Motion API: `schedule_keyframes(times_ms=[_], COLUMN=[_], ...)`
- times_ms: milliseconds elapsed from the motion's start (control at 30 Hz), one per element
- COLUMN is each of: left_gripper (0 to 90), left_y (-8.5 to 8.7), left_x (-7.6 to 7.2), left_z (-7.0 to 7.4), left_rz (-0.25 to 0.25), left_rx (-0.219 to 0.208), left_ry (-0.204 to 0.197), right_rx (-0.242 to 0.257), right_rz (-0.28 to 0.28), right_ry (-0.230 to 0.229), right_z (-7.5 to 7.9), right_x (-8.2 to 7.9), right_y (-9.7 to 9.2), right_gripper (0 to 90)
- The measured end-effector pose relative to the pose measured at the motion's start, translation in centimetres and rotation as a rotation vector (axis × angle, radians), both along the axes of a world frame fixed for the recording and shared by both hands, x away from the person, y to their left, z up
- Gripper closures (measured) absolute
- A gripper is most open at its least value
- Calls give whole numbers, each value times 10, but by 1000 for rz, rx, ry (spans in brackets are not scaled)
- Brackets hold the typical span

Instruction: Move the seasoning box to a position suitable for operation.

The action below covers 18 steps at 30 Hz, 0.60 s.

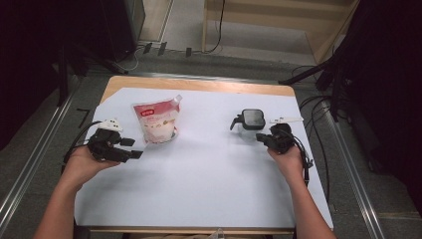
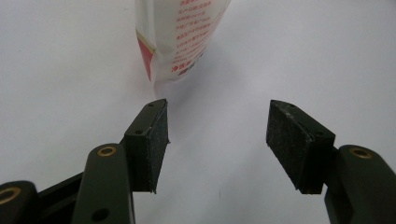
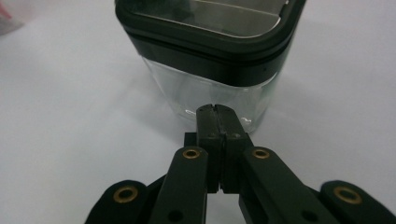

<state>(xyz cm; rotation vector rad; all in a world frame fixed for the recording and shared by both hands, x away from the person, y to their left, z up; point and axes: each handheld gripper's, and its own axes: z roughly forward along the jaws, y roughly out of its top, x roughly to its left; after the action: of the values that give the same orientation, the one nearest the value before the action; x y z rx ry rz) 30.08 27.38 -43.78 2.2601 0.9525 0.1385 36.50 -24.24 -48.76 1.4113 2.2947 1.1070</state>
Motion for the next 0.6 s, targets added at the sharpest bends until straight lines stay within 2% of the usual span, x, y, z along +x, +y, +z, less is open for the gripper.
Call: schedule_keyframes(times_ms=[67,100,167,367,433,467,567,600], left_gripper=[401,401,401,401,401,400,400,400], left_y=[0,-1,-1,-1,1,1,2,2], left_x=[0,0,0,0,1,1,0,0], left_z=[0,0,0,-1,0,0,0,0], left_rz=[-5,-3,-4,-4,-5,-5,2,2], left_rx=[3,3,5,7,6,6,2,2], left_ry=[4,3,6,7,7,7,7,7], right_rx=[17,17,4,34,58,58,81,81], right_rz=[-25,-25,-59,-63,-55,-55,-45,-45], right_ry=[3,3,-15,-10,-12,-12,-7,-7], right_z=[0,0,-1,0,4,4,7,7], right_x=[1,1,3,4,2,2,-1,-1], right_y=[-3,-3,-5,-8,-6,-6,-5,-5], right_gripper=[890,890,883,860,785,785,606,606])
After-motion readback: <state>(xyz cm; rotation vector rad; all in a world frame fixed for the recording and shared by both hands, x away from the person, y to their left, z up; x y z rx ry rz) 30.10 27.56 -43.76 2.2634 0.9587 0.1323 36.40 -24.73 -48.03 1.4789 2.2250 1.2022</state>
